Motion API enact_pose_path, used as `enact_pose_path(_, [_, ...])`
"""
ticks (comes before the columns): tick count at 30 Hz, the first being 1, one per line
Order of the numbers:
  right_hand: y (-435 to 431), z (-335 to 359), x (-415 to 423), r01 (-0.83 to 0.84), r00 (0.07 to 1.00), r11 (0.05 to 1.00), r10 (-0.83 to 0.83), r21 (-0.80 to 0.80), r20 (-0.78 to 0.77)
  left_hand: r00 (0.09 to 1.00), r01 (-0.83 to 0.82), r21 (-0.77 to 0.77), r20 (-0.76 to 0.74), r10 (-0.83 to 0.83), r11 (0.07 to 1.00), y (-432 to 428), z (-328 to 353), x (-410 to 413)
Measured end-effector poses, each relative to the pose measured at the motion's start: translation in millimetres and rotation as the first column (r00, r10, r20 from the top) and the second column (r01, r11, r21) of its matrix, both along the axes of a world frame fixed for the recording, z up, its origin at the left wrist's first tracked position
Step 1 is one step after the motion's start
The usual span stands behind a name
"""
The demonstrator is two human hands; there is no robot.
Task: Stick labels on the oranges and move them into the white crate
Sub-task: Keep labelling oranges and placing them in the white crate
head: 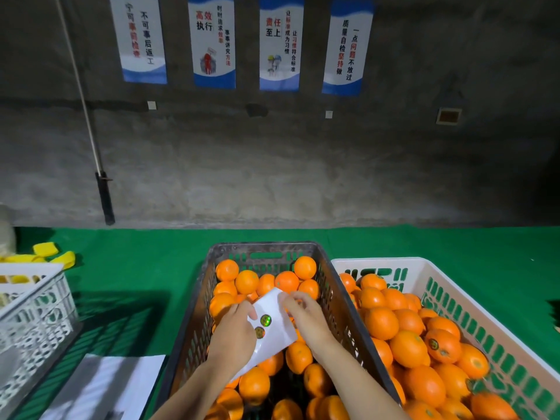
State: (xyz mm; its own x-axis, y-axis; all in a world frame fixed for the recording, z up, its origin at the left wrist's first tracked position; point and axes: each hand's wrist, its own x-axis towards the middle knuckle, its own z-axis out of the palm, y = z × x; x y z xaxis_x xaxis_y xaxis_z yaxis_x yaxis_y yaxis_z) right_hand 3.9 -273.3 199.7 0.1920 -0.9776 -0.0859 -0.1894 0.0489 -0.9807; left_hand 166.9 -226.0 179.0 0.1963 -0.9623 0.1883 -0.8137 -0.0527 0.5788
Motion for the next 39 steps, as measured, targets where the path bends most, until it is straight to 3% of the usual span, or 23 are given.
enact_pose_path(3, [2.6, 0.6, 2.6, -0.115, 0.992, 0.992, 0.118, 0.048, -0.055, 1.000, 0.012, -0.034, 0.027, -0.011, 0.999, 1.9, 3.1, -1.5])
enact_pose_path(8, [6.2, 1.8, 0.0, -0.117, 0.991, 0.991, 0.112, 0.066, 0.080, 1.000, 0.019, -0.081, 0.022, -0.017, 0.997, 3.4, 6.4, -4.0])
enact_pose_path(11, [3.9, -1.8, 0.0, -0.063, 0.997, 0.997, 0.061, 0.049, 0.036, 0.999, 0.042, -0.153, -0.015, -0.045, 0.987, 2.0, 2.9, -2.4])
enact_pose_path(20, [0.6, -5.2, 4.2, -0.035, 0.998, 0.999, 0.037, 0.039, -0.049, 0.943, 0.228, -0.312, 0.308, -0.129, 0.922, 0.4, 1.1, -1.5])
enact_pose_path(29, [2.9, -2.2, 6.9, -0.025, 1.000, 0.989, 0.027, 0.147, -0.012, 0.917, 0.271, -0.397, 0.383, -0.110, 0.877, 0.5, 1.5, 0.3])
enact_pose_path(35, [3.5, 0.1, 4.6, -0.018, 0.996, 0.975, -0.002, 0.222, 0.092, 0.932, 0.257, -0.390, 0.342, -0.120, 0.884, -1.5, -0.3, -1.2])
enact_pose_path(39, [2.6, -3.9, 5.4, -0.015, 0.998, 0.974, 0.001, 0.228, 0.061, 0.956, 0.240, -0.335, 0.243, -0.163, 0.911, -2.7, -2.7, 0.8])
